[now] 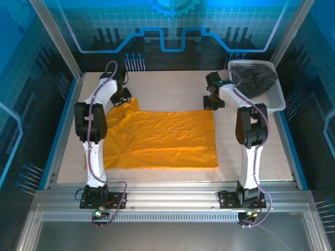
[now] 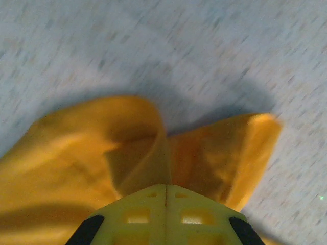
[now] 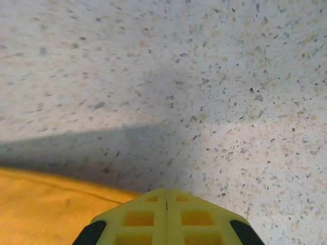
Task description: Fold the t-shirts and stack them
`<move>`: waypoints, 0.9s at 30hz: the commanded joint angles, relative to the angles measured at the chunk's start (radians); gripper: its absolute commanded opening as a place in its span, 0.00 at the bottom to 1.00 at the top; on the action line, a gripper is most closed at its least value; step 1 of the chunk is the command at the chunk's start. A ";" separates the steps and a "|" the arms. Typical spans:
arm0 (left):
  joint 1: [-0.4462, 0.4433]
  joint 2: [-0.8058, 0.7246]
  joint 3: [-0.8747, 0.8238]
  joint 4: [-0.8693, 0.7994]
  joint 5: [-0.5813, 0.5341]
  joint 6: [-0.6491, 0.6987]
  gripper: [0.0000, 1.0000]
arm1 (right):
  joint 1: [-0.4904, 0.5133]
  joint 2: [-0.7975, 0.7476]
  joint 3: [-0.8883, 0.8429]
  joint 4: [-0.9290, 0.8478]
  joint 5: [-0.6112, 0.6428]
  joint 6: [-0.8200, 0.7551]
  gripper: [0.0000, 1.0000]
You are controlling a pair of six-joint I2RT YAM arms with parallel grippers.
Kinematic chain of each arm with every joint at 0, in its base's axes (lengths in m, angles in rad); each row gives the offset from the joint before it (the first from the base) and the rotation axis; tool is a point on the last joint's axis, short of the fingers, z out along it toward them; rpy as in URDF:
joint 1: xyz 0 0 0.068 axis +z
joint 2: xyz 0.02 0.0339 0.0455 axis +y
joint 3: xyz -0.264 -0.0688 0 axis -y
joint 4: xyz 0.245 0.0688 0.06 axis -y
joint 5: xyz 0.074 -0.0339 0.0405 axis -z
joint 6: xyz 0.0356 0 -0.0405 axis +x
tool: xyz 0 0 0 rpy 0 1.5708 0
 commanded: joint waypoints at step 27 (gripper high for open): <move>0.165 -1.251 -1.060 -0.076 -0.141 -0.352 0.00 | 0.162 -0.518 -0.642 0.108 0.154 0.141 0.00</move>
